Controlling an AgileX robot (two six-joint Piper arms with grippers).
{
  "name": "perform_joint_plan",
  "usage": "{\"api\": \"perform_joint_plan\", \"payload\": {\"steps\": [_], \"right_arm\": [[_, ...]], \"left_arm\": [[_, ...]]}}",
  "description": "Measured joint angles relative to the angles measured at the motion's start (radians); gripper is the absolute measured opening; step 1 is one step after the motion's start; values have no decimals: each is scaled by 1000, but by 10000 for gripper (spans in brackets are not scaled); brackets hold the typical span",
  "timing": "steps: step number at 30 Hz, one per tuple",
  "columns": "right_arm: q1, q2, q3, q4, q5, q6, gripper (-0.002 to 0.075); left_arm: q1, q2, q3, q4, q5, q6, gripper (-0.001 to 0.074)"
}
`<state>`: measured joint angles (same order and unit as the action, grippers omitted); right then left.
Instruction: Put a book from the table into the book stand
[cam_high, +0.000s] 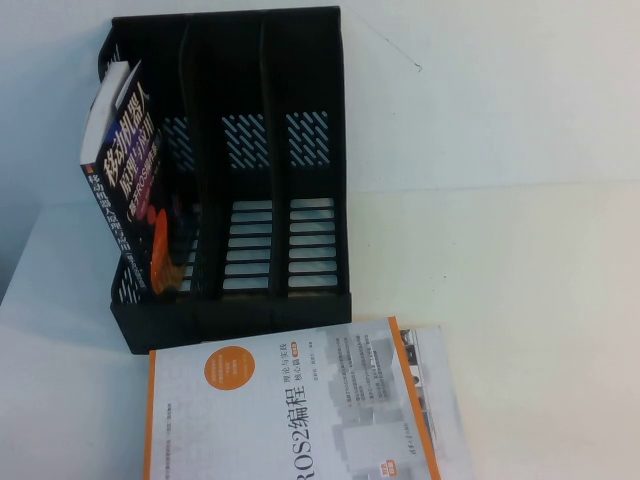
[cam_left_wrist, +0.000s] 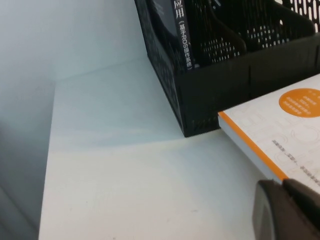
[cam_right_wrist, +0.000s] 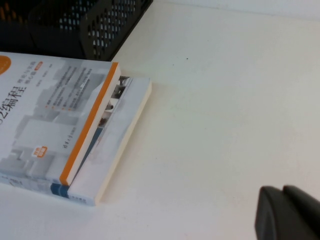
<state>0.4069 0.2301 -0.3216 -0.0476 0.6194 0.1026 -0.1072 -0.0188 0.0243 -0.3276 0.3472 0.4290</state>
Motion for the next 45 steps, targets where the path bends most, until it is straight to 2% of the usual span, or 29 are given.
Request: {"api": "perform_joint_plan", "payload": {"steps": [8, 12, 17, 45], "right_arm": [[0, 0, 0, 0, 0, 0, 3], [0, 0, 0, 0, 0, 0, 3], [0, 0, 0, 0, 0, 0, 4], [0, 0, 0, 0, 0, 0, 3]], "left_arm": [[0, 0, 0, 55, 11, -17, -1], [0, 0, 0, 131, 9, -176, -1], [0, 0, 0, 155, 8, -250, -1], [0, 0, 0, 161, 6, -264, -3]]}}
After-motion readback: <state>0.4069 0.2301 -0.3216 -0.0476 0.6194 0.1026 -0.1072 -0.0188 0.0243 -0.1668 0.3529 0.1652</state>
